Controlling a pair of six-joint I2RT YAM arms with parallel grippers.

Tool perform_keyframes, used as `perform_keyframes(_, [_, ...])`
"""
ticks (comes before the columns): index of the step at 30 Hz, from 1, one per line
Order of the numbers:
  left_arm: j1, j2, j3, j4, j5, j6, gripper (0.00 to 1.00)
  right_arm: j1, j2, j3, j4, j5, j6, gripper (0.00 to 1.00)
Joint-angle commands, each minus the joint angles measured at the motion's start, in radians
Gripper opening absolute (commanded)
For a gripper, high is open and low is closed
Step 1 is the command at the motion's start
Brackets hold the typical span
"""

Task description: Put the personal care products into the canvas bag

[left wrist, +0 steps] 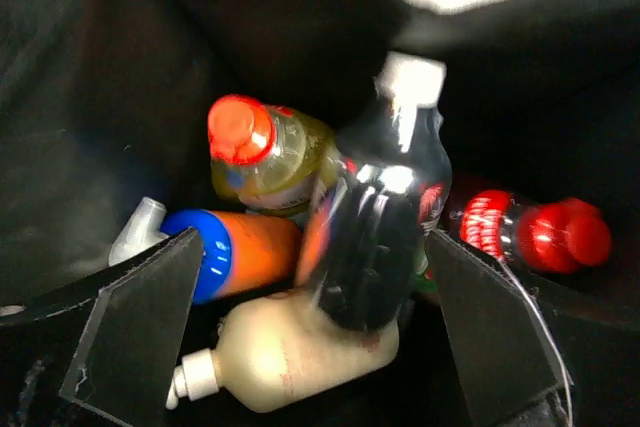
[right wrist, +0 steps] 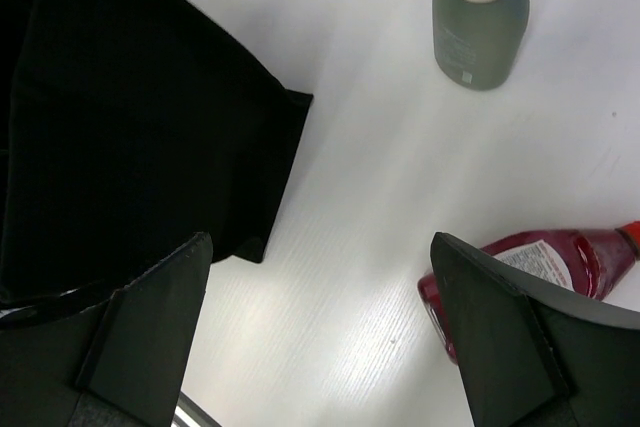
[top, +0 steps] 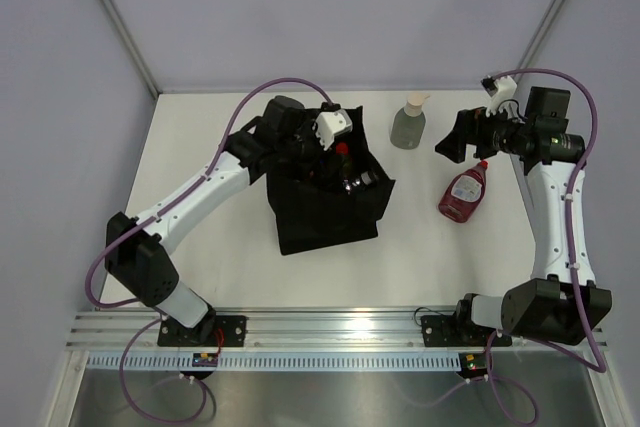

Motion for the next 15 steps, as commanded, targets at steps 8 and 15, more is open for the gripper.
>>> perform_keyframes(8, [0.004, -0.164, 0.000, 0.077, -0.061, -0.085, 0.99, -0.023, -0.028, -0.017, -0.079, 0.201, 0.019, 1.00])
perform_keyframes(15, [0.004, -0.406, -0.096, 0.172, -0.205, -0.258, 0.99, -0.023, 0.009, -0.093, -0.119, 0.631, 0.223, 1.00])
